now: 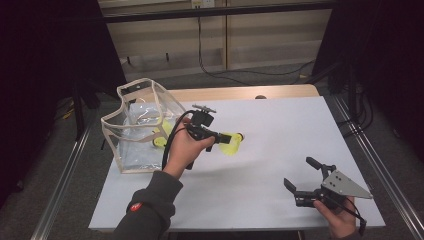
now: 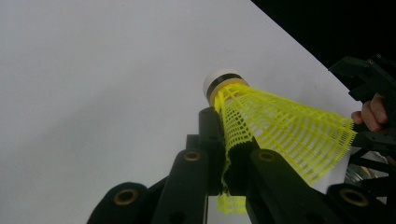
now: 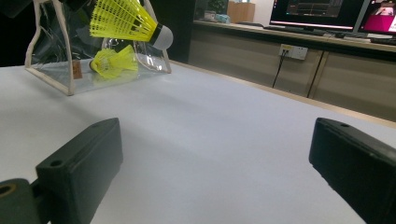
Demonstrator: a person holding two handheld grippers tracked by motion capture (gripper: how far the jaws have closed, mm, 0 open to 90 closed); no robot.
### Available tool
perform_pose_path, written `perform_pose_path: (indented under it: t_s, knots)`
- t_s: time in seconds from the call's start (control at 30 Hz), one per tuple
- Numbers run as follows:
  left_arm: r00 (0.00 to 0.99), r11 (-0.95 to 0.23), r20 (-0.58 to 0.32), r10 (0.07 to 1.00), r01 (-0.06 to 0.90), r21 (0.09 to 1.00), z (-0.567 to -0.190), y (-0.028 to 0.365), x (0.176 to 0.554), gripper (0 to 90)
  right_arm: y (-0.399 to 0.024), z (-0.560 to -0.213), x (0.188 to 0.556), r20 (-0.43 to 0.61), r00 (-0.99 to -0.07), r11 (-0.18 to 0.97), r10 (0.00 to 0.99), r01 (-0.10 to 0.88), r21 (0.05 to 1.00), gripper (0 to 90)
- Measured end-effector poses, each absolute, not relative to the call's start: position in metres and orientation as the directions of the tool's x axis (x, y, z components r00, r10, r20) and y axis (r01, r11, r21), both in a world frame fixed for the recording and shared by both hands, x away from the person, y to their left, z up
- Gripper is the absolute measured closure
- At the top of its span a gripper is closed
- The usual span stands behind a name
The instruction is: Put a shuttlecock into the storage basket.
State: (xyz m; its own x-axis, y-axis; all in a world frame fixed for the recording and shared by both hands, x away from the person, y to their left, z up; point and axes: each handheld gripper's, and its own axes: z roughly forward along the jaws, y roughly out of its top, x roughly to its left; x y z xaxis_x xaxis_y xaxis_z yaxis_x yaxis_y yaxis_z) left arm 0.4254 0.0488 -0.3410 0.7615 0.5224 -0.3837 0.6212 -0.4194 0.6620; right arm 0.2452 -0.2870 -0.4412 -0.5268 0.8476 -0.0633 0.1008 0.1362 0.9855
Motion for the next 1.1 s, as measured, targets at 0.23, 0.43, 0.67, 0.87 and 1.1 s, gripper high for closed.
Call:
perform_pose_path:
  t_s: [0.23,0.43,0.67,0.87,1.1]
  knots:
    - [0.758,-0.420,-0.385,0.526,0.625,0.658,-0.334,0.055,0.427,88.4,-0.287,-0.441,0.245,-0.062,-0.525,0.135,0.849,0.101,0.986,2.7]
    - [0.750,-0.409,-0.389,0.535,0.633,0.657,-0.328,0.061,0.428,88.4,-0.287,-0.441,0.245,-0.062,-0.529,0.135,0.846,0.101,0.986,2.8]
    - [0.748,-0.410,-0.382,0.542,0.633,0.657,-0.321,0.067,0.429,88.4,-0.287,-0.441,0.245,-0.062,-0.528,0.134,0.847,0.099,0.986,2.7]
    - [0.746,-0.407,-0.384,0.545,0.635,0.656,-0.315,0.071,0.430,88.5,-0.287,-0.441,0.245,-0.064,-0.528,0.136,0.847,0.099,0.986,2.7]
    - [0.734,-0.397,-0.382,0.561,0.644,0.654,-0.308,0.077,0.431,88.4,-0.287,-0.441,0.245,-0.064,-0.529,0.136,0.846,0.098,0.986,2.7]
